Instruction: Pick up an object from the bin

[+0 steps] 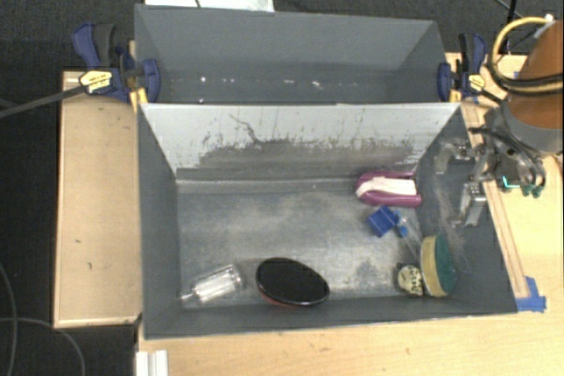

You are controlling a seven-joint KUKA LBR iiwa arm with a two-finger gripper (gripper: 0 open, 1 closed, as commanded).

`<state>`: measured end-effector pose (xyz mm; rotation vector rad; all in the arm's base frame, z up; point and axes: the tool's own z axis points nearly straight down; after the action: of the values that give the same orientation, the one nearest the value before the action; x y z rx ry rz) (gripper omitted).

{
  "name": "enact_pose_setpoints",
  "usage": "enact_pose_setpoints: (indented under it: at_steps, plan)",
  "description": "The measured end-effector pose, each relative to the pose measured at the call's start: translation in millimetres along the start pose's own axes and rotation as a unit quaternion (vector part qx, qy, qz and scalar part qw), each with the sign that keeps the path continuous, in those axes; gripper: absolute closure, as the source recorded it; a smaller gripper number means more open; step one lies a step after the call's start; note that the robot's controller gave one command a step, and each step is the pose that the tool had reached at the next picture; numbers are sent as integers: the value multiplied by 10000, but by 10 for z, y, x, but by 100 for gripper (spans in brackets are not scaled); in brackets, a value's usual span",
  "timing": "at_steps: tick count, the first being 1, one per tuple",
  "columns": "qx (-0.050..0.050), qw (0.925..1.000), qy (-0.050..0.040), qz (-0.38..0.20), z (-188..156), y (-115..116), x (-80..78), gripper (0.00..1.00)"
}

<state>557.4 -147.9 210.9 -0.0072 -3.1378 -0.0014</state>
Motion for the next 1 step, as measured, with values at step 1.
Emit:
enact_pose_setpoints:
  at_steps: [1]
  plan:
    - [25,9961,-88,-882,1390,78,-362,0]
